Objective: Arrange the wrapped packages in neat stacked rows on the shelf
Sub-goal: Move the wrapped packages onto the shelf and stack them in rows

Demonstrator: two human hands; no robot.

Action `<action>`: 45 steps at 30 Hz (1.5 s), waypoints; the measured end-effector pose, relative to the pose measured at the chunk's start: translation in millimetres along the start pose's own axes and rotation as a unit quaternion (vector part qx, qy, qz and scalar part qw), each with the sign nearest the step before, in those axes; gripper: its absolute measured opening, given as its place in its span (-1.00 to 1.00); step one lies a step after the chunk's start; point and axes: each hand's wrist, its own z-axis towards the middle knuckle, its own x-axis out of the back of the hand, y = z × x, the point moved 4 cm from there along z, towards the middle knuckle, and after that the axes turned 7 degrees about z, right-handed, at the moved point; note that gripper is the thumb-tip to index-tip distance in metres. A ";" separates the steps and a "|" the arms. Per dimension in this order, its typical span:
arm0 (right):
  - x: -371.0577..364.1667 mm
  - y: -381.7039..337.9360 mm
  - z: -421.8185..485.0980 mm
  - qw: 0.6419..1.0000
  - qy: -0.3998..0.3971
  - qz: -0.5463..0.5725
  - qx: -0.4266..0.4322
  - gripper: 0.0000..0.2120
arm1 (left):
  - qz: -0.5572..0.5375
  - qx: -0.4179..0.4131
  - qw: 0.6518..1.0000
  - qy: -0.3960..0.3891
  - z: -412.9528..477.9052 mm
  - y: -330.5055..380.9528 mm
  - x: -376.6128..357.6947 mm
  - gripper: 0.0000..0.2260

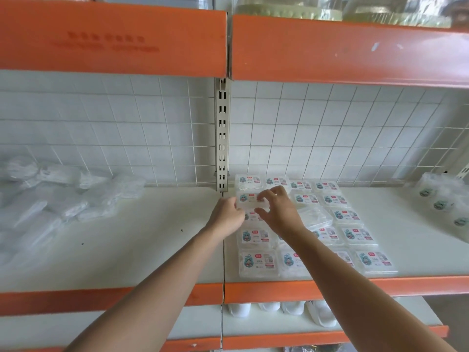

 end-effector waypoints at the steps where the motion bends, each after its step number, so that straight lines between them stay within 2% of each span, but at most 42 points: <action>1: -2.2 0.8 2.1 1.000 -0.003 -0.003 -0.004 -0.69 | 0.000 0.000 1.000 -0.003 1.3 -0.3 -0.5 -0.81; 10: -14.8 5.4 3.3 0.998 -0.044 -0.028 -0.032 -0.65 | -0.014 -0.015 1.000 -0.011 6.7 -7.3 -7.6 -0.66; 14: -15.6 3.8 4.6 0.997 -0.056 -0.038 -0.030 -0.62 | -0.016 -0.014 1.000 -0.008 7.1 -4.4 -9.1 -0.53; 20: -14.7 7.3 2.9 0.994 -0.086 -0.056 -0.018 -0.53 | 0.003 -0.018 1.000 0.006 9.6 -6.7 -15.3 -0.44; 24: -3.9 10.5 -2.0 0.995 -0.072 -0.064 -0.004 -0.54 | 0.076 -0.067 0.991 0.087 6.4 3.4 -14.5 -0.48; 27: 10.4 17.9 -8.7 0.994 -0.064 -0.094 -0.003 -0.55 | 0.149 -0.124 0.975 0.105 3.3 16.0 -21.1 -0.47; 31: 31.0 40.7 -23.5 0.982 -0.068 -0.167 -0.056 -0.50 | 0.196 -0.156 0.964 0.093 -3.0 32.7 -36.4 -0.47; 36: 51.6 66.7 -41.7 0.961 -0.078 -0.222 -0.147 -0.32 | 0.190 -0.193 0.960 0.068 -14.2 48.5 -54.9 -0.47; 41: 59.2 71.3 -49.6 0.971 -0.068 -0.165 -0.156 -0.33 | 0.199 -0.230 0.951 0.061 -22.4 53.6 -63.8 -0.47; 45: 64.1 62.7 -49.4 0.991 0.004 -0.022 -0.135 -0.47 | 0.183 -0.239 0.952 0.055 -27.0 56.9 -63.5 -0.44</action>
